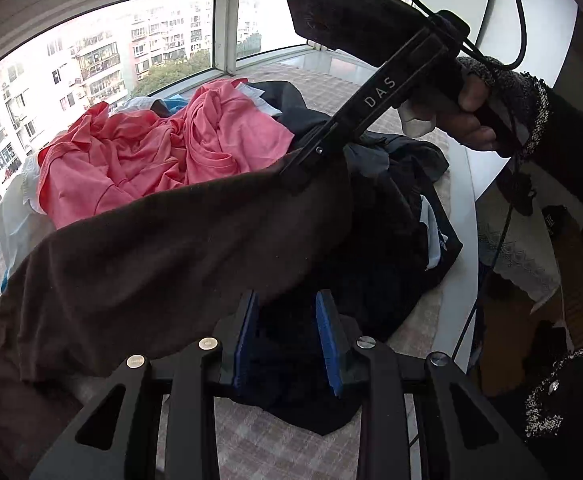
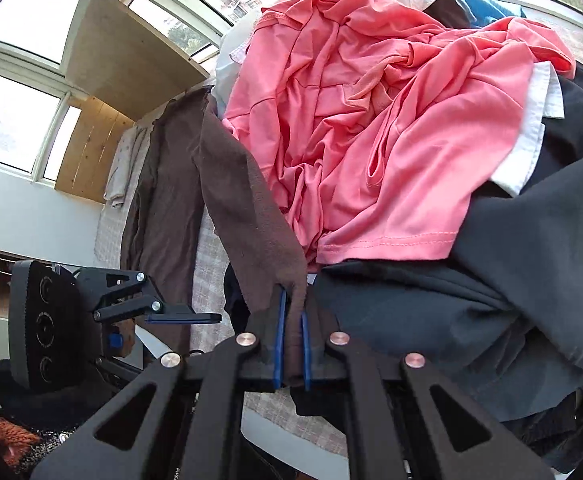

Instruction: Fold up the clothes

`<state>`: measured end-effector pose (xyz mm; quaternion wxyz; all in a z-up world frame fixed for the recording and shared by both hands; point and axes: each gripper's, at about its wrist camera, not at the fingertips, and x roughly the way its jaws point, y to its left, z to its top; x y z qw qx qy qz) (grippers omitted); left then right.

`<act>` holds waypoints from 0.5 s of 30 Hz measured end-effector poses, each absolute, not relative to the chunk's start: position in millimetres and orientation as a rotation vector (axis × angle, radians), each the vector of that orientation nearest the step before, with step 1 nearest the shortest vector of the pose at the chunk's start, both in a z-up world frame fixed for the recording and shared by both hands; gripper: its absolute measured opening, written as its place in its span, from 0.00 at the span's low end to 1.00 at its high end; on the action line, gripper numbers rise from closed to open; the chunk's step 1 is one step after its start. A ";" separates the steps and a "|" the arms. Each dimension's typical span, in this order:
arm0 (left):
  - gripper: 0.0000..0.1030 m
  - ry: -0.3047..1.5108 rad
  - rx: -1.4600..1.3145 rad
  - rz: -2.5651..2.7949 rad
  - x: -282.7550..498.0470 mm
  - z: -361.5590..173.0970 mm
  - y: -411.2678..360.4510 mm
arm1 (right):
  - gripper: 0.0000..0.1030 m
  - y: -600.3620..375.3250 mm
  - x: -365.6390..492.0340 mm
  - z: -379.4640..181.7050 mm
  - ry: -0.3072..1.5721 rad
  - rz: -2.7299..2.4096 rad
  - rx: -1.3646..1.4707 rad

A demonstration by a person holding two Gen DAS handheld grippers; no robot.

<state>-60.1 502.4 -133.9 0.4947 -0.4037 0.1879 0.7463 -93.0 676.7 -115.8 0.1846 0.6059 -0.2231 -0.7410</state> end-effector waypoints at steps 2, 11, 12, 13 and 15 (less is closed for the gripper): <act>0.28 0.432 -0.942 1.853 -51.5 -136.2 522.4 | 0.07 681.8 -91.0 -112.4 -0.747 -2.064 1.726; 0.36 0.301 -0.847 2.091 -46.7 -122.6 564.5 | 0.07 676.1 -86.8 -93.4 -0.903 -2.015 1.734; 0.36 0.300 -0.849 2.108 -48.8 -122.6 565.7 | 0.07 674.1 -87.6 -91.8 -0.896 -2.012 1.734; 0.35 0.295 -0.859 2.121 -51.8 -123.2 566.2 | 0.07 672.4 -88.0 -91.7 -0.899 -1.998 1.734; 0.17 0.263 -0.867 2.129 -56.4 -123.0 562.7 | 0.07 668.7 -90.7 -91.9 -0.877 -1.971 1.742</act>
